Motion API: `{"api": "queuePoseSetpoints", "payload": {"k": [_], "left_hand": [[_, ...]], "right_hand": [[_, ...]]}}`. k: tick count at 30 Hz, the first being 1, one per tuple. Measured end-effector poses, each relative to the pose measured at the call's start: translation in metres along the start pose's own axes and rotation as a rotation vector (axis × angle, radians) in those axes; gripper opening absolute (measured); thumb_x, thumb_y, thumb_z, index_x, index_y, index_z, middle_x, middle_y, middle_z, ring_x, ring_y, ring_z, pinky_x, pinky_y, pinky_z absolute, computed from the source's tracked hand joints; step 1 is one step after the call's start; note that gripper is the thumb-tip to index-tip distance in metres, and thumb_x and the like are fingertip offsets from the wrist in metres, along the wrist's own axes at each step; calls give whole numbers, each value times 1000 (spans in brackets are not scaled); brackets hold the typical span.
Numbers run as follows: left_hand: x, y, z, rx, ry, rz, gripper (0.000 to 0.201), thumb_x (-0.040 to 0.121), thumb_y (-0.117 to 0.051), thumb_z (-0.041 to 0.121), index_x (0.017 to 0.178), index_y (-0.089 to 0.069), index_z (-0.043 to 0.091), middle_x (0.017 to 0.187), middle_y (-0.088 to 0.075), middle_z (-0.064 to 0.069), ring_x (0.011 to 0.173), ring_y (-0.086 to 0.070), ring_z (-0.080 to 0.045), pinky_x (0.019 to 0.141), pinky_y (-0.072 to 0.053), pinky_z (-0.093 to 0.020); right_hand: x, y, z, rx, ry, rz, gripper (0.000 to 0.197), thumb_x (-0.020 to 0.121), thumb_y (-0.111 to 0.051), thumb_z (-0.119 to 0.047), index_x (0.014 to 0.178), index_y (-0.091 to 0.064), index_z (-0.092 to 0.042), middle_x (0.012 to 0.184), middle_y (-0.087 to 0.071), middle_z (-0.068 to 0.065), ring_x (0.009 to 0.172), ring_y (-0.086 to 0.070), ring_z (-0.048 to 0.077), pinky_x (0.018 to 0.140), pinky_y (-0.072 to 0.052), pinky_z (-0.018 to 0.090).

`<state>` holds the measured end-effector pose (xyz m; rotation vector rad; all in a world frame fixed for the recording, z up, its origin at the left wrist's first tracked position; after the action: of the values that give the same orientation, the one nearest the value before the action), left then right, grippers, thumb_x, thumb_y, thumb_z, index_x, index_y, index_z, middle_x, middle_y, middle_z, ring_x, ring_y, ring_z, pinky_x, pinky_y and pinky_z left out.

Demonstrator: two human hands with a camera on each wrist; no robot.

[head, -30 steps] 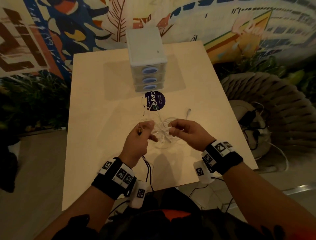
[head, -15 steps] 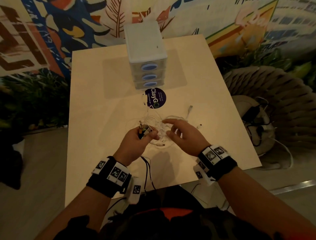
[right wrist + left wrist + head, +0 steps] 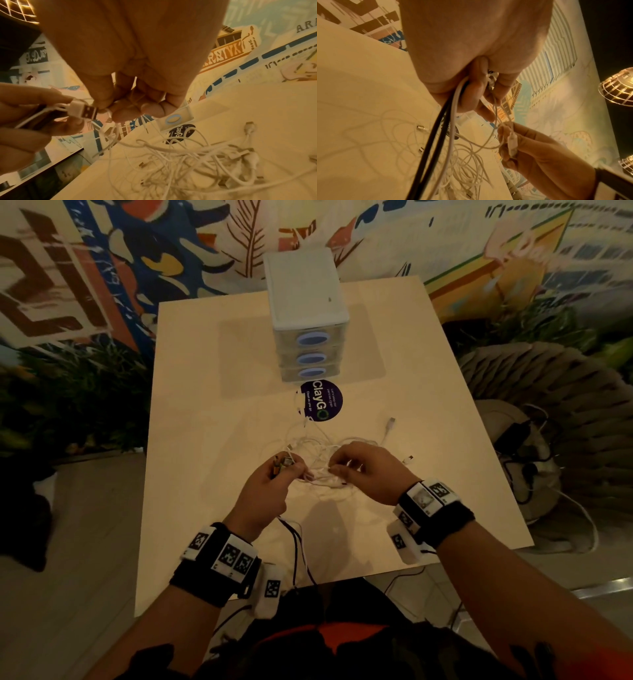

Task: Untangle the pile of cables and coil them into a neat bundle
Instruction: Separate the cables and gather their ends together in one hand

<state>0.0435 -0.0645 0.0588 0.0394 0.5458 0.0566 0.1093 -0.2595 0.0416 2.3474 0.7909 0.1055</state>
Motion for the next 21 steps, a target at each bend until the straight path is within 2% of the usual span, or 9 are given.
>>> {"api": "queuePoseSetpoints", "payload": {"k": [2,4,5,7,9,12,15,17,21], "left_hand": [[0,5,-2,-41,21,24,16,103,-57,25,91,-66,21,86,-65,-16,47,-20,-16,51,-24,-31],[-1,9,-2,-56,26,39,15,104,-55,22,92,-63,17,103,-73,-15,48,-20,-17,53,-23,-32],[-2,10,-2,-59,33,50,15,104,-54,21,93,-62,15,106,-74,-12,49,-20,-17,54,-21,-33],[-2,12,-2,-63,39,56,17,105,-52,19,92,-62,13,102,-75,-11,49,-20,-16,56,-17,-36],[-2,11,-2,-35,35,34,20,104,-50,17,90,-62,10,89,-72,-11,47,-21,-15,57,-16,-37],[1,11,-5,16,51,11,21,103,-51,17,87,-62,8,83,-69,-10,46,-24,-13,49,-22,-26],[3,10,-8,80,34,1,23,102,-52,19,84,-62,10,84,-70,-11,44,-28,-11,44,-27,-23],[1,7,-8,154,10,-22,24,103,-53,21,84,-64,11,84,-72,-10,43,-35,-6,49,-30,-24],[-1,-4,-9,341,-7,-107,29,104,-52,22,85,-68,7,90,-76,-8,48,-48,6,61,-36,-27]], "right_hand": [[-4,3,6,80,-89,58,10,103,-54,-23,97,-57,-30,92,-67,-8,75,-68,6,70,-48,19],[-8,6,12,139,-178,96,10,107,-46,-20,100,-53,-23,90,-70,-7,72,-71,7,69,-49,22],[-9,7,15,165,-211,120,10,107,-44,-20,101,-52,-20,90,-72,-5,73,-72,8,70,-48,22],[-11,9,23,253,-257,170,12,108,-42,-18,103,-52,-16,89,-74,-1,75,-73,10,70,-48,22],[-11,10,27,361,-270,204,13,108,-39,-15,103,-51,-12,90,-75,4,78,-74,14,67,-48,17],[-11,9,26,431,-260,230,14,110,-36,-15,104,-48,-11,93,-74,8,80,-74,17,65,-47,13],[-8,11,25,397,-224,270,14,110,-35,-16,103,-47,-15,91,-74,4,82,-72,15,70,-49,19],[-6,11,21,308,-189,270,13,109,-37,-17,103,-48,-19,88,-73,-1,81,-69,14,75,-51,27],[3,8,10,171,-189,266,16,108,-38,-17,108,-53,-22,78,-68,-10,61,-53,3,66,-43,29]]}}
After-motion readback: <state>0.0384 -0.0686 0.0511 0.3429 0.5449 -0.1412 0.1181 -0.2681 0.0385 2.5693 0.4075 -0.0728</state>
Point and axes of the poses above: each hand's wrist, its own x-axis towards the middle knuckle, its own y-axis out of the back of the hand, z = x × y, the point moved 4 cm from there along x, towards the middle knuckle
